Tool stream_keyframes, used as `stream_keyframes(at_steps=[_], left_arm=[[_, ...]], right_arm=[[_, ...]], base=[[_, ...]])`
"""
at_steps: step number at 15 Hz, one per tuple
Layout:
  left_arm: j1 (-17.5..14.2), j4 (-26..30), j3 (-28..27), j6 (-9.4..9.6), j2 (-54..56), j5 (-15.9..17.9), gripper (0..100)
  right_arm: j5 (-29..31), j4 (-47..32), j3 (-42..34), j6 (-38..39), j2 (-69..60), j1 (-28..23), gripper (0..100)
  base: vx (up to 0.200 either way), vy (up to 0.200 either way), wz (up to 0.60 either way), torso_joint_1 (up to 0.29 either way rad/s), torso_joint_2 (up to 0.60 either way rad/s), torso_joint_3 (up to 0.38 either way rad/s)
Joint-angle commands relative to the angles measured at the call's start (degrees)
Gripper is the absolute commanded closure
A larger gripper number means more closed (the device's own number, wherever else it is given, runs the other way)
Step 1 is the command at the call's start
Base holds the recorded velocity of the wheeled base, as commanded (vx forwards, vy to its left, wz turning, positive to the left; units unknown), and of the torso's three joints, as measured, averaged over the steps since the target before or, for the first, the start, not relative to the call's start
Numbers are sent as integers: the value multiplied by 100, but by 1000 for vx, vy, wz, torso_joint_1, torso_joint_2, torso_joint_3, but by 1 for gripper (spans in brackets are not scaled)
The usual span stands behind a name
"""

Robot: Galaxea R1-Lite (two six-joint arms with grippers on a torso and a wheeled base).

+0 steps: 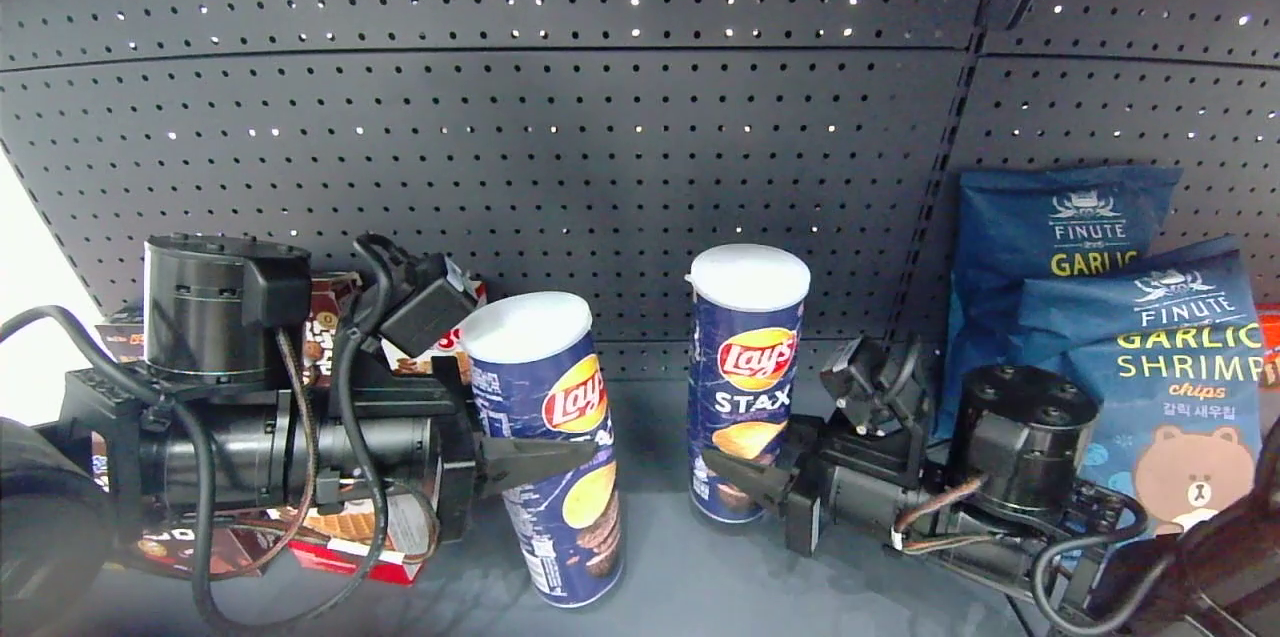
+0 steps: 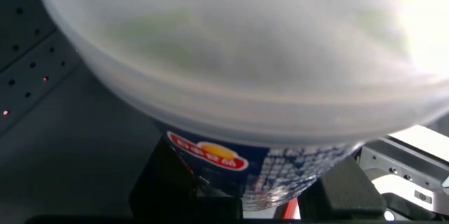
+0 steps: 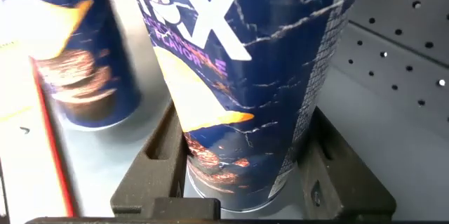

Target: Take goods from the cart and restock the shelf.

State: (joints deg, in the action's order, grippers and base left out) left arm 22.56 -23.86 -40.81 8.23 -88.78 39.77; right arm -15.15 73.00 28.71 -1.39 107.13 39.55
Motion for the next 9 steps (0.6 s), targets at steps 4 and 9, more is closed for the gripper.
stream_keyframes(at_steps=[4, 9], left_arm=[[-15, 13, 12, -14, -16, -48, 100], [-15, 4, 3, -14, -86, -48, 100]], right_arm=[[100, 487, -805, 34, -157, 211, 100], [531, 575, -911, 218, -78, 616, 100]], base=[[0, 0, 0, 0, 0, 0], [0, 0, 0, 0, 0, 0]])
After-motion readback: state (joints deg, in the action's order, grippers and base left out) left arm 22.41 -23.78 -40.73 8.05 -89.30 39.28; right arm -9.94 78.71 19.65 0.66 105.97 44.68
